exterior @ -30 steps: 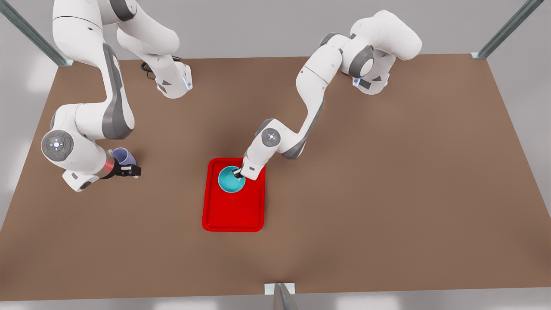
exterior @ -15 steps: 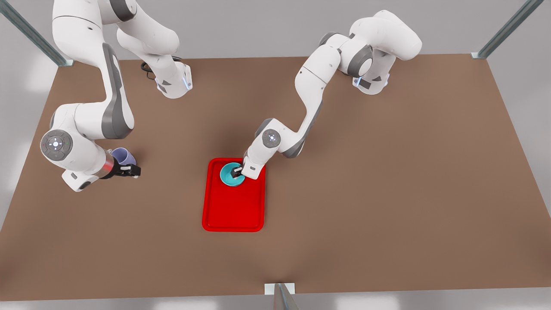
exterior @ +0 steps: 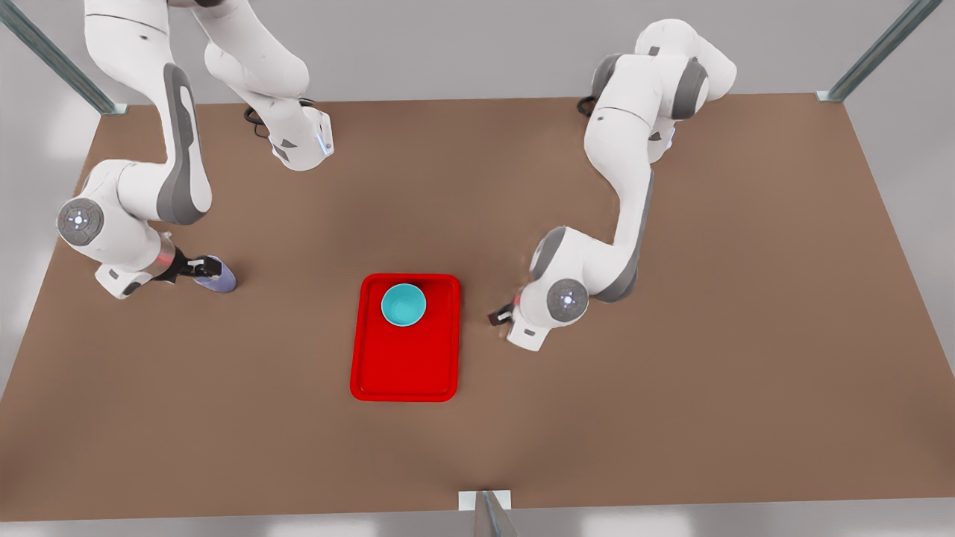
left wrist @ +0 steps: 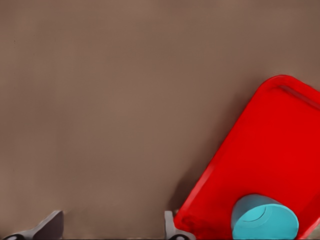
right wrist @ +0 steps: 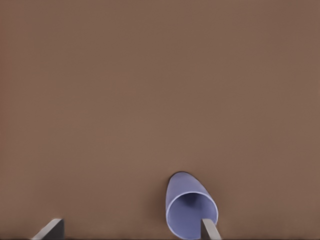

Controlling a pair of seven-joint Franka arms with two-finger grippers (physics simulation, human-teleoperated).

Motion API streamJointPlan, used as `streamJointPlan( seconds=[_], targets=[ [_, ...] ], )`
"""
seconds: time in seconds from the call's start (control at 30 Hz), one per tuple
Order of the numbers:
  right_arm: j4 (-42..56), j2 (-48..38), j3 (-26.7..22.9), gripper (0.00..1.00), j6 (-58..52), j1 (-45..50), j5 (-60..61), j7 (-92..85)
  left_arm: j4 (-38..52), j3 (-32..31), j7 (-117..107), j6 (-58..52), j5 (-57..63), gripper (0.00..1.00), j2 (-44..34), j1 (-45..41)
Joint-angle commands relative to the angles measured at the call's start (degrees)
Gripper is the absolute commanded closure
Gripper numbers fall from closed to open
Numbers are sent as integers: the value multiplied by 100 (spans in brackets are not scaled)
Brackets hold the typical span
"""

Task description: Place the bowl on the tray with the left arm and the cup on the tray with the right arm

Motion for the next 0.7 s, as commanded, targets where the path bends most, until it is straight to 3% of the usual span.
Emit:
streamJointPlan(
  seconds=[0.0,0.07,0.1,0.17,0.2,0.27,0.33,0.37,0.67],
  targets=[
    [-44,-1,7,0,41,-197,0,-4,1,51,339,-159,122,0,-74,257],
    [-61,-10,-62,0,33,-373,9,-277,1,790,3414,-282,877,0,-22,1154],
    [-52,-1,-125,0,41,-373,9,-277,1,834,3918,-282,1160,0,-48,1384],
    [0,-10,-247,0,41,-452,9,-355,1,1124,3980,-474,1186,0,-846,1357],
    [9,-1,-256,0,50,-584,9,-479,10,1071,4006,-1116,2018,0,-1304,1226],
    [-17,25,-256,0,33,-768,9,-575,-261,-439,3261,-1469,3023,0,-2420,1664],
    [-114,43,-256,0,15,-883,9,-584,-1393,-590,3277,-497,3102,0,-3185,1691],
    [-263,43,-256,0,24,-979,9,-584,-2204,-1117,3654,236,3128,0,-3608,2236],
    [-659,175,-256,0,674,-1138,18,-585,-2425,-1117,3690,491,3216,0,-3450,2131]
  ],
)
